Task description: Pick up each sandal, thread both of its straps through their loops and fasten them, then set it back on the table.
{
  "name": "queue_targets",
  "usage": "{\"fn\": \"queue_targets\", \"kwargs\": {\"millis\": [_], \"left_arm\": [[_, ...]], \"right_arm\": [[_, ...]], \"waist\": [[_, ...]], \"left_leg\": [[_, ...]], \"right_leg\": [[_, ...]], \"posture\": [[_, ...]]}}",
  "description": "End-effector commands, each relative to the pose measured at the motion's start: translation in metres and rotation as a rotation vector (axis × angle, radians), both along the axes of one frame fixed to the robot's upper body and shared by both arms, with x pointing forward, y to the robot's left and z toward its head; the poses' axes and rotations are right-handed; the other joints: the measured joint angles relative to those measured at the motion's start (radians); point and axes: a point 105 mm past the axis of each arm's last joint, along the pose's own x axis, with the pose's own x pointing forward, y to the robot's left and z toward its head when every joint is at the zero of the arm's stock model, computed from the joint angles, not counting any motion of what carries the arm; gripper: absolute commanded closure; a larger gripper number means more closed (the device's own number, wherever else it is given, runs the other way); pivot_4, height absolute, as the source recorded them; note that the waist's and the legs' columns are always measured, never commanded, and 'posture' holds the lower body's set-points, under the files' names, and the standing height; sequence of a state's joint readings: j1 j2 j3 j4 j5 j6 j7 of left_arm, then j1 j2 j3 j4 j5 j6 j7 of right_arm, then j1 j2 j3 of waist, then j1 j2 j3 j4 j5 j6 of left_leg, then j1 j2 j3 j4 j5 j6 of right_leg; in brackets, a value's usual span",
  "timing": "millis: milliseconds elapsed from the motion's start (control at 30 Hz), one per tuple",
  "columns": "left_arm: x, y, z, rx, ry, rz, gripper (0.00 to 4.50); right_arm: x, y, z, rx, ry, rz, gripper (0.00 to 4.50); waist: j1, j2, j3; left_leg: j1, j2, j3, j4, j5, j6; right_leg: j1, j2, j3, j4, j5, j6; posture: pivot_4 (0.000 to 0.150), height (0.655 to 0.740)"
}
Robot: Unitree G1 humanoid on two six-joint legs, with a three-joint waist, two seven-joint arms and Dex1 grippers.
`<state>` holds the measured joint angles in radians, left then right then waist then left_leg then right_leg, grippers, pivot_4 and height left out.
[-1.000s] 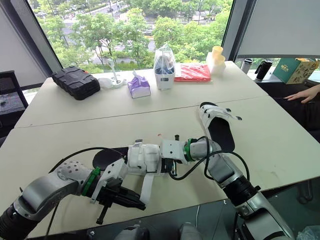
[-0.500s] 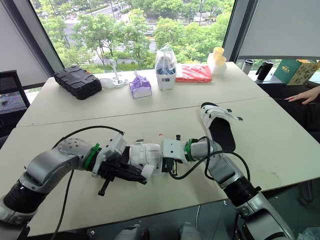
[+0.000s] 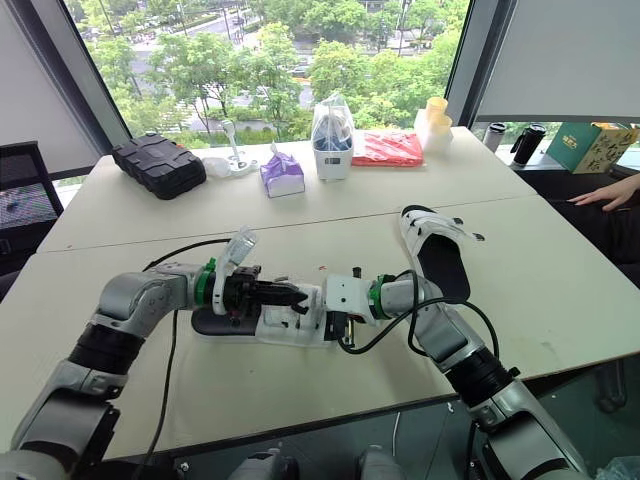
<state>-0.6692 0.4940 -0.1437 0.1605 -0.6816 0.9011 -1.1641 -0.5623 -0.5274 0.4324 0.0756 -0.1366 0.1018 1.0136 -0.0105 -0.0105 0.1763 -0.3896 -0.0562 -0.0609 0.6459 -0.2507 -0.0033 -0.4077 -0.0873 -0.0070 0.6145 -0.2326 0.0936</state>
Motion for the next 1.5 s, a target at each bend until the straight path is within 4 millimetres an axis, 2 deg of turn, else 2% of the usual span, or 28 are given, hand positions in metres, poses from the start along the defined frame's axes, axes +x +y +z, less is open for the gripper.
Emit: {"fn": "queue_targets", "kwargs": {"millis": [33, 133, 167, 200, 233, 433, 567, 633, 700, 733, 833, 933, 1000, 1067, 1167, 1333, 1500], "left_arm": [[0.017, 0.003, 0.019, -0.046, -0.003, 0.099, 4.45], [0.009, -0.001, 0.004, -0.018, 0.082, 0.065, 4.45], [0.008, -0.003, 0.001, -0.013, 0.103, 0.067, 4.01], [0.009, -0.005, -0.003, -0.002, 0.115, 0.084, 3.85], [0.009, -0.007, -0.004, 0.001, 0.124, 0.087, 3.52], [0.016, -0.013, -0.007, 0.006, 0.166, 0.159, 0.48], [0.023, -0.013, -0.002, -0.013, 0.178, 0.204, 0.48], [0.027, -0.011, 0.002, 0.003, 0.109, 0.219, 0.48], [0.027, -0.007, 0.008, 0.069, -0.102, 0.198, 0.48], [0.023, -0.006, 0.009, 0.128, -0.249, 0.153, 0.48], [0.004, -0.004, 0.013, 0.215, -0.543, -0.009, 0.48], [-0.006, -0.002, 0.012, 0.259, -0.741, -0.109, 0.48], [-0.007, -0.001, 0.01, 0.262, -0.79, -0.131, 0.48], [-0.009, 0.001, 0.008, 0.298, -0.961, -0.179, 0.48], [-0.03, 0.005, 0.003, 0.27, -1.263, -0.345, 0.48], [-0.042, 0.013, -0.005, 0.23, -1.464, -0.483, 0.48], [-0.05, 0.006, -0.006, 0.155, -1.606, -0.571, 0.48]], "right_arm": [[0.0, -0.019, -0.034, -0.106, 0.091, -0.067, 4.5], [0.001, -0.019, -0.034, -0.107, 0.086, -0.069, 4.5], [0.001, -0.019, -0.034, -0.108, 0.086, -0.068, 4.5], [0.001, -0.019, -0.034, -0.108, 0.085, -0.068, 4.5], [0.001, -0.018, -0.033, -0.107, 0.084, -0.067, 4.5], [0.003, -0.018, -0.033, -0.106, 0.078, -0.069, 4.5], [0.004, -0.018, -0.032, -0.105, 0.076, -0.07, 4.5], [0.004, -0.018, -0.032, -0.105, 0.076, -0.071, 4.5], [0.004, -0.018, -0.032, -0.105, 0.075, -0.071, 4.5], [0.004, -0.019, -0.032, -0.105, 0.075, -0.071, 4.5], [0.004, -0.019, -0.032, -0.106, 0.076, -0.07, 4.5], [0.004, -0.019, -0.032, -0.108, 0.076, -0.069, 4.5], [0.004, -0.019, -0.032, -0.108, 0.077, -0.069, 4.5], [0.004, -0.019, -0.032, -0.109, 0.078, -0.067, 4.5], [0.003, -0.019, -0.033, -0.112, 0.083, -0.059, 4.5], [-0.001, -0.019, -0.036, -0.117, 0.093, -0.051, 4.5], [-0.002, -0.019, -0.037, -0.123, 0.099, -0.044, 4.5]], "waist": [[0.0, 0.0, 0.0], [0.0, 0.0, 0.0], [0.0, 0.0, 0.0], [0.0, 0.0, 0.0], [0.0, 0.0, 0.0], [0.001, 0.0, -0.002], [0.0, -0.001, -0.002], [0.0, -0.001, -0.002], [-0.001, -0.001, -0.002], [-0.001, -0.001, -0.002], [-0.001, 0.0, -0.002], [0.0, 0.0, -0.002], [0.0, 0.0, -0.002], [0.0, 0.0, -0.002], [0.0, 0.0, -0.002], [0.001, 0.0, -0.002], [0.001, 0.0, -0.002]], "left_leg": [[0.0, 0.0, 0.0, 0.0, 0.0, 0.0], [0.0, 0.0, 0.0, 0.0, 0.0, 0.0], [0.0, 0.0, 0.0, 0.0, 0.0, 0.0], [0.0, 0.0, 0.0, 0.0, 0.0, 0.0], [0.0, 0.0, 0.0, 0.0, 0.0, 0.0], [0.001, 0.0, 0.0, 0.0, 0.0, 0.0], [0.001, 0.0, -0.001, 0.001, 0.0, 0.0], [0.001, 0.0, -0.001, 0.0, 0.0, 0.0], [0.001, 0.0, -0.001, 0.0, 0.0, -0.001], [0.001, 0.0, -0.001, 0.0, 0.0, -0.001], [0.001, 0.0, 0.0, -0.001, 0.0, -0.001], [0.001, 0.0, 0.0, -0.002, -0.001, -0.002], [0.001, 0.0, 0.0, -0.002, -0.001, -0.003], [0.0, 0.0, 0.0, -0.001, -0.001, -0.003], [0.0, 0.0, 0.0, -0.002, 0.0, -0.001], [-0.001, 0.0, 0.001, -0.003, 0.0, -0.001], [-0.001, 0.0, 0.001, -0.002, 0.0, -0.001]], "right_leg": [[0.0, 0.0, 0.0, 0.0, 0.0, 0.001], [0.0, 0.0, 0.0, 0.001, 0.001, 0.002], [0.0, 0.0, 0.0, 0.001, 0.001, 0.002], [0.0, 0.0, 0.0, 0.001, 0.001, 0.002], [0.0, 0.0, 0.0, 0.001, 0.001, 0.002], [0.001, -0.001, 0.001, 0.0, 0.001, 0.002], [0.002, -0.001, 0.001, 0.0, 0.002, 0.002], [0.002, -0.001, 0.001, 0.0, 0.002, 0.002], [0.002, -0.001, 0.001, 0.0, 0.002, 0.002], [0.001, -0.001, 0.001, 0.0, 0.002, 0.002], [0.0, -0.001, 0.002, 0.0, 0.0, -0.002], [0.0, -0.002, 0.002, -0.001, 0.0, -0.003], [0.0, -0.003, 0.002, -0.002, 0.001, -0.004], [0.0, -0.003, 0.002, -0.002, 0.001, -0.004], [-0.001, -0.004, 0.002, -0.002, 0.001, -0.004], [-0.002, -0.004, 0.002, -0.002, 0.001, -0.004], [-0.001, -0.004, 0.002, -0.002, 0.001, -0.004]], "posture": [[0.15, 0.74], [0.15, 0.74], [0.15, 0.74], [0.15, 0.74], [0.15, 0.74], [0.15, 0.74], [0.15, 0.74], [0.15, 0.74], [0.15, 0.74], [0.15, 0.74], [0.15, 0.74], [0.15, 0.74], [0.15, 0.74], [0.15, 0.74], [0.15, 0.74], [0.15, 0.74], [0.15, 0.74]]}}
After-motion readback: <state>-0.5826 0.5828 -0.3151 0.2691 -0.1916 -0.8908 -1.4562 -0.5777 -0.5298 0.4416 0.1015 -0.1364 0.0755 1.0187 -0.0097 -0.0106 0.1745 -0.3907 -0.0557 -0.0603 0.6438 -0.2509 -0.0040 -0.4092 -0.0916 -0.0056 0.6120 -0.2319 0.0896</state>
